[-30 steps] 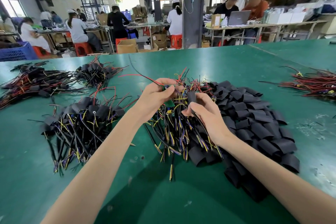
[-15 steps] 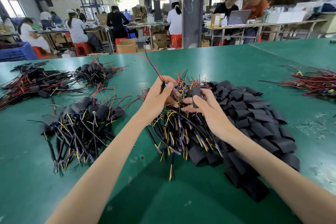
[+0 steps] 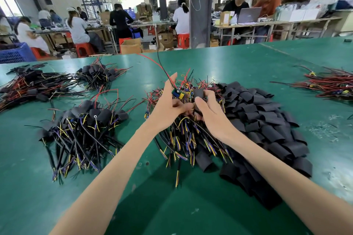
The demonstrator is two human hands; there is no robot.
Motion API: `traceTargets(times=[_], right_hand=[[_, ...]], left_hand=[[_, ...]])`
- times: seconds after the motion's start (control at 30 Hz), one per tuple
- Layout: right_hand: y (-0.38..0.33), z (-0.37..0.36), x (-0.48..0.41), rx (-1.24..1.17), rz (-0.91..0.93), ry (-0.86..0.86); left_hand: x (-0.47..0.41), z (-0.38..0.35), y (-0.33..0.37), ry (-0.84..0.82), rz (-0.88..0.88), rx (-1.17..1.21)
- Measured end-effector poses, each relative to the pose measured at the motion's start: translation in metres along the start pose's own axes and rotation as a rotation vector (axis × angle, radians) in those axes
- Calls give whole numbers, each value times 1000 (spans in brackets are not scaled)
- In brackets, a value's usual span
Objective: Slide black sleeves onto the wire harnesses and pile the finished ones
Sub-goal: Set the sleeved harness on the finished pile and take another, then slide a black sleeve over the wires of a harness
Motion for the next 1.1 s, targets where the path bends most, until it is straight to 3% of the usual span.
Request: traceTargets(times=[0.17,0.33,0.4,0.5,0.6,0.77,0.9,1.0,1.03,1.1], right_hand=[[0,9,-9,-211,-66,75],[-2,10,-10,-113,-41,18],[-4,12,-11,-54,-35,12],[-9,28,-12,39,-37,65],[-14,54,-14,-62,-39,179],[-16,59,-11,-197,5,237],[-18,52,-8,-166,60,230],[-18,46,-5,-92,81,210],[-20,43,-4,-55,94,200],[-23,37,-3,31,137,160]], left_hand=[[6,7,-11,-39,53,-73],[6,19,-8,12,29,-96],[4,22,-5,32,-3,-219],[7,23,-5,27,-20,-459],[12,31,-9,44,-3,-453],[1,14,9,9,-134,-423],[-13,-12,26,-61,-313,-634],[-18,-16,24,19,-258,-807],[-19,-13,23,75,-222,-795],[-16,-7,26,164,-160,-517]])
Point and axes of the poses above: each hand's wrist, its own x-axis away from the middle knuckle, its own z-axis out of the back of the hand, y = z × x, the point moved 6 cm from there along -x, towards the middle knuckle, and after that the axes turned 7 degrees about -y, right-handed, at the moved point
